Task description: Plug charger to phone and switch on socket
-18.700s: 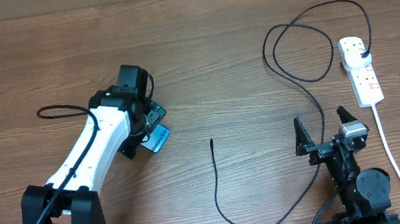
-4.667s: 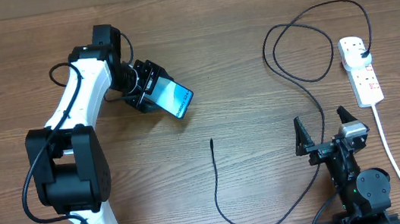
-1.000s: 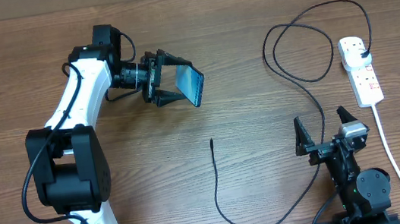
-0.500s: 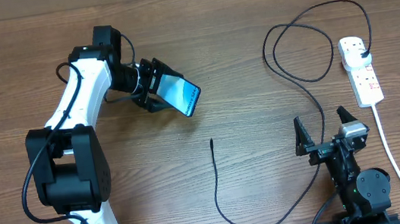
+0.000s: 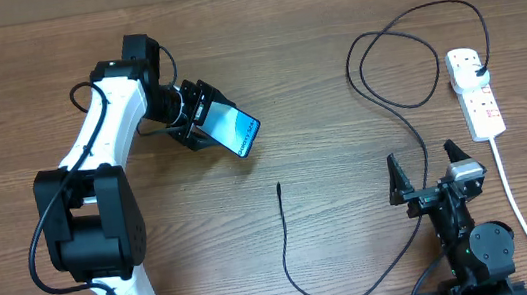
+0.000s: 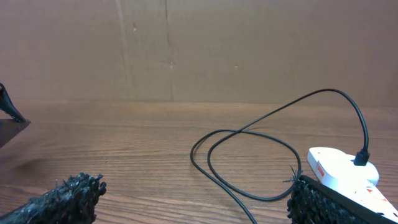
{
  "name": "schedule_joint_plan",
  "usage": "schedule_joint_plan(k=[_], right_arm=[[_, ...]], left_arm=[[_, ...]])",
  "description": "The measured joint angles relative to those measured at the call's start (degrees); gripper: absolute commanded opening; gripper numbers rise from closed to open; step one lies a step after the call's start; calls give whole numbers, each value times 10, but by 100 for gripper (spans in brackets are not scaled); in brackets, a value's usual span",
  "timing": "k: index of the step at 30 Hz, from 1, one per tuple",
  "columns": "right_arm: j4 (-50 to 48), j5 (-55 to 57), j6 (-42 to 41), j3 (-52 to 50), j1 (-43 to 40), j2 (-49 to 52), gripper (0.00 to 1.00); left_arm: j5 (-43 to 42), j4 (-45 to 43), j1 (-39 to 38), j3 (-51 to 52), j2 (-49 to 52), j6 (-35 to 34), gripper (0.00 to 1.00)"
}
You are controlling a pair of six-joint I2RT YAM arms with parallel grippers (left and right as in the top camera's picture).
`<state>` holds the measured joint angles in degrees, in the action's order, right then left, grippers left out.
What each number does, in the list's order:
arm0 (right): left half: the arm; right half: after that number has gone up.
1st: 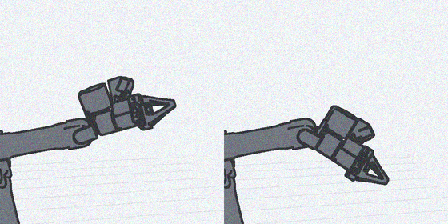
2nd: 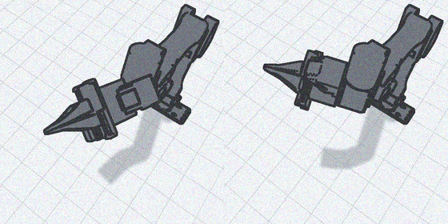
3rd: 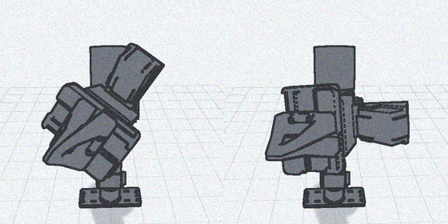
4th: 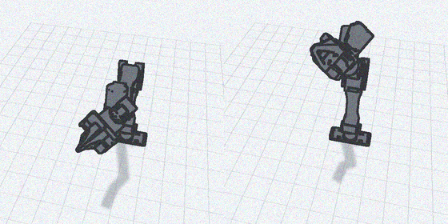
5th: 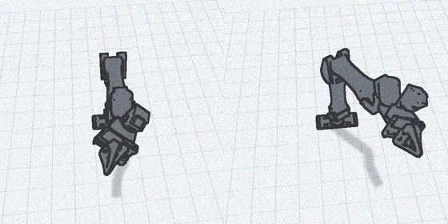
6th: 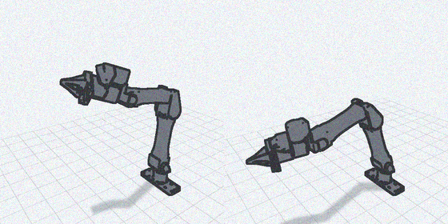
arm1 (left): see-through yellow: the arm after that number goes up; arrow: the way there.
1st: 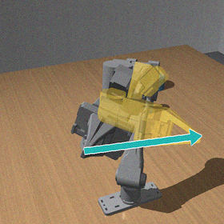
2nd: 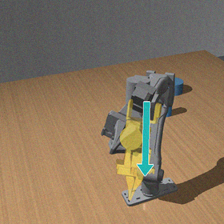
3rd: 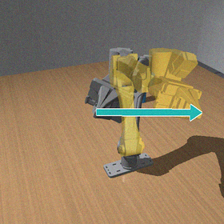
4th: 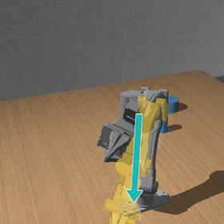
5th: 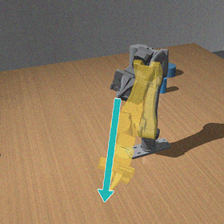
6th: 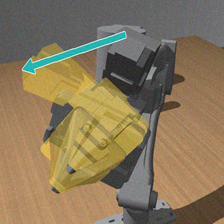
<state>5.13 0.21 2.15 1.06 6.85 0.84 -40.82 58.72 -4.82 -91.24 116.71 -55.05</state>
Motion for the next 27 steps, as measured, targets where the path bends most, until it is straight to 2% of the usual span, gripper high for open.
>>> schedule_joint_plan(k=[27], right_arm=[[-2, 2, 5, 14, 0, 0, 100]], left_arm=[[-12, 25, 0, 0, 0, 0, 4]])
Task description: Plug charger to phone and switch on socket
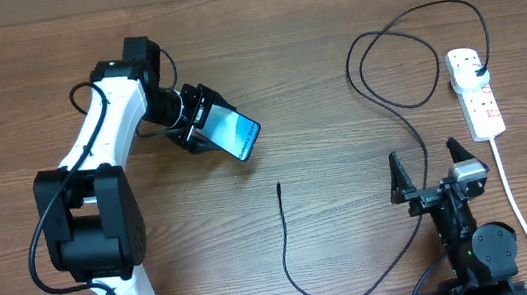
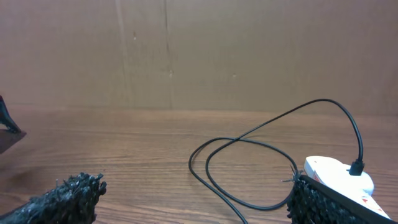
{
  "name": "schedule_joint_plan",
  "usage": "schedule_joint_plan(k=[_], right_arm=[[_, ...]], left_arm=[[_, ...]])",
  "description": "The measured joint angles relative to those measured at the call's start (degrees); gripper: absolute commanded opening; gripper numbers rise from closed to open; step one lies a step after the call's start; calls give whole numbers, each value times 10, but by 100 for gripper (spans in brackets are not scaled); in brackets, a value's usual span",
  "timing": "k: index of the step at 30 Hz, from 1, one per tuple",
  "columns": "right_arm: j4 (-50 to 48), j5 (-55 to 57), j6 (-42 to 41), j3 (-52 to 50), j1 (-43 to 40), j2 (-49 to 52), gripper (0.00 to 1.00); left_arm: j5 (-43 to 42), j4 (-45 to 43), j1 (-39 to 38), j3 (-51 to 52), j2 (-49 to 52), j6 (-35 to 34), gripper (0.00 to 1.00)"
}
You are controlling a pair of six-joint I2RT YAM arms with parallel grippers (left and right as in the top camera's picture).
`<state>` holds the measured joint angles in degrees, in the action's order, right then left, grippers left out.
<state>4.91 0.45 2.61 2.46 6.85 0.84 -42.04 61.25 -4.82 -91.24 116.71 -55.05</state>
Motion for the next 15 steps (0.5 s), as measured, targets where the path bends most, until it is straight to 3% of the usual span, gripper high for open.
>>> schedule_joint_plan(k=[15], right_arm=[[148, 0, 2, 192, 0, 29, 100]], left_arm=[[-17, -2, 0, 0, 0, 0, 4]])
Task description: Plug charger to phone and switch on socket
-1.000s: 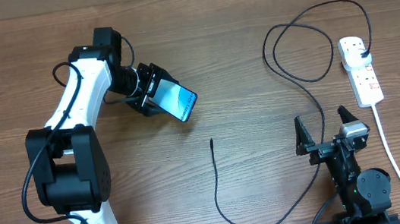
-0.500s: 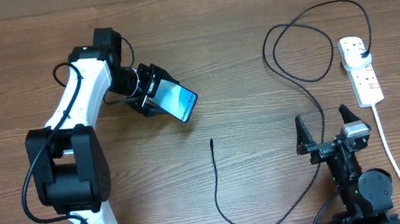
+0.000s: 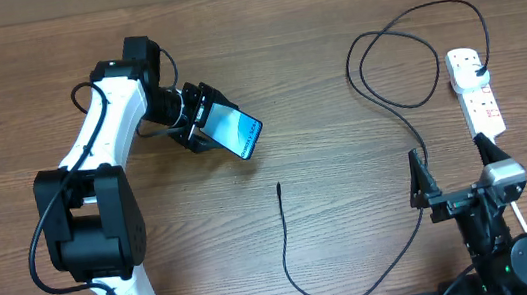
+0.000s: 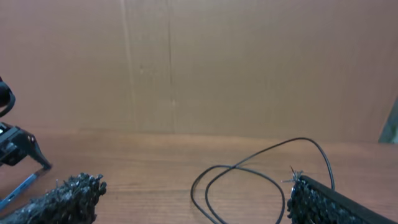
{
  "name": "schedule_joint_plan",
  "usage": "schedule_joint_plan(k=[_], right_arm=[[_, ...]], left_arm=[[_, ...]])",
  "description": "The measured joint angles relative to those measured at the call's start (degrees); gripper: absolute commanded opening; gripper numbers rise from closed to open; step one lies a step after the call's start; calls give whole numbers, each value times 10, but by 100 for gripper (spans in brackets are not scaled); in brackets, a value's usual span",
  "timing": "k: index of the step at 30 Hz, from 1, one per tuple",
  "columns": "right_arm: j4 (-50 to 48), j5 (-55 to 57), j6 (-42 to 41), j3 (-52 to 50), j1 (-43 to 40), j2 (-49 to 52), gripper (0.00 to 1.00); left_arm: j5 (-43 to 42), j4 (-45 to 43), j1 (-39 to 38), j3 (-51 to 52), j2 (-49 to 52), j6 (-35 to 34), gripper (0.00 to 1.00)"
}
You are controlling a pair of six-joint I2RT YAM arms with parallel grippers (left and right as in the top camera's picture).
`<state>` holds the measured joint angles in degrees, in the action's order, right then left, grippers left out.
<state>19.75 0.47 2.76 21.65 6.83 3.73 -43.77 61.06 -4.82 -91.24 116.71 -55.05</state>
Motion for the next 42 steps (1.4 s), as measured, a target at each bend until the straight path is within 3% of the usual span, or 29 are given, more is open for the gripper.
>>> schedule_joint_plan(k=[14, 22, 27, 34, 42], right_arm=[[56, -50, -10, 169, 0, 301, 100], [43, -162, -75, 251, 0, 511, 100], [-26, -275, -134, 272, 0, 626, 100], [-48, -356, -212, 272, 0, 723, 100], [-47, -397, -321, 272, 0, 747, 100]], left_arm=[[-2, 0, 0, 0, 0, 0, 4], [-2, 0, 0, 0, 0, 0, 4], [-2, 0, 0, 0, 0, 0, 4], [-2, 0, 0, 0, 0, 0, 4], [-2, 0, 0, 0, 0, -7, 4]])
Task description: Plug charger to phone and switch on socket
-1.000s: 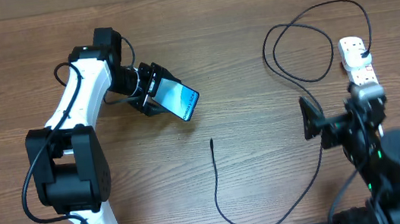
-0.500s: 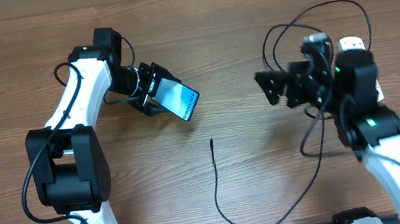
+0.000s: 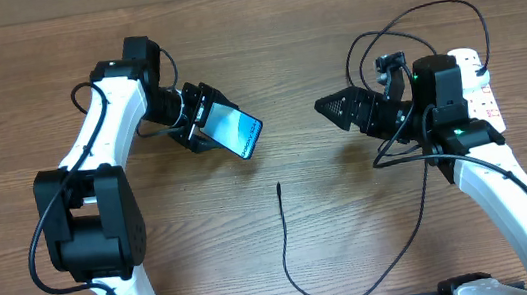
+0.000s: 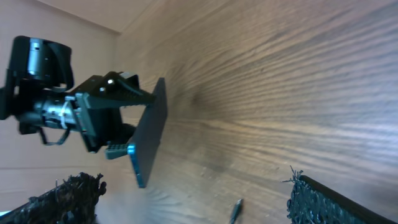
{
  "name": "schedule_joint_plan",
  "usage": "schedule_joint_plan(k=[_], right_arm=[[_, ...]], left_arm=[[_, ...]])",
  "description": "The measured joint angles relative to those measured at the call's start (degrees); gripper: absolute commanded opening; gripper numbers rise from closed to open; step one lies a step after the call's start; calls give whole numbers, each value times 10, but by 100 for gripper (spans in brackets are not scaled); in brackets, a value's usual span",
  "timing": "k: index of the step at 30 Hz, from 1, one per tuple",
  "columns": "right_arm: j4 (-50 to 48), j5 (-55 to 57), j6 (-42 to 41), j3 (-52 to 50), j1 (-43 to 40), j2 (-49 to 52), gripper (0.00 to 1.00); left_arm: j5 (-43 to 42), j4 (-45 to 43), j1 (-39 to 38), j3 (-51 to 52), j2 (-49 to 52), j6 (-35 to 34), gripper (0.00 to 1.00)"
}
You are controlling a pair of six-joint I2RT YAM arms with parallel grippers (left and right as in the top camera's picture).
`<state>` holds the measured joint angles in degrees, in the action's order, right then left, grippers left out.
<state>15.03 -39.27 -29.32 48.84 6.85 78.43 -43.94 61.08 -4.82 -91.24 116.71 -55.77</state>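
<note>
My left gripper (image 3: pixel 201 115) is shut on the phone (image 3: pixel 237 131), which it holds tilted above the table at the left of centre, lit screen up. The right wrist view shows that phone (image 4: pixel 149 134) edge-on, with the left gripper (image 4: pixel 99 115) behind it. The black charger cable lies loose, its free plug tip (image 3: pixel 279 187) on the wood below the phone, also seen as the plug tip (image 4: pixel 235 211). My right gripper (image 3: pixel 331 107) hangs open and empty, pointing left toward the phone. The white socket strip (image 3: pixel 489 105) lies at the far right, partly behind the right arm.
The cable loops down toward the front edge, then rises in coils (image 3: pixel 393 51) to the strip. The right arm's white link (image 3: pixel 510 188) crosses the right side. A cardboard wall borders the back of the wooden table (image 3: pixel 327 9).
The right arm was folded low at the front right corner; now it is stretched out over the middle right, with its open gripper turned toward the phone. The left arm and phone are unchanged.
The left gripper held the phone up at every moment. The right arm sat folded at the front right, gripper open, facing the back wall, then stood a little further right. Now it is out over the table, facing the phone and the cable tip.
</note>
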Motion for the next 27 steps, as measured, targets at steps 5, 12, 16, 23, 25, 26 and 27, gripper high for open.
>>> schedule_joint_plan(k=[5, 12, 16, 23, 25, 26, 27], right_arm=[[22, -19, -31, 0, 0, 0, 100], [64, -25, -46, 0, 0, 0, 100], [68, -26, -50, 0, 0, 0, 100], [68, -25, -50, 0, 7, 0, 100], [68, -20, -51, 0, 17, 0, 100], [68, -17, -51, 0, 23, 0, 100], [69, -12, -52, 0, 31, 0, 100]], left_arm=[[0, 0, 0, 0, 0, -26, 4], [0, 4, 0, 0, 0, -63, 4], [0, 5, 0, 0, 0, -88, 4], [0, 1, -26, 0, 0, -146, 4], [0, -8, -42, 0, 0, -165, 4], [0, -14, -50, 0, 0, -175, 4], [0, -19, -58, 0, 0, -182, 4]])
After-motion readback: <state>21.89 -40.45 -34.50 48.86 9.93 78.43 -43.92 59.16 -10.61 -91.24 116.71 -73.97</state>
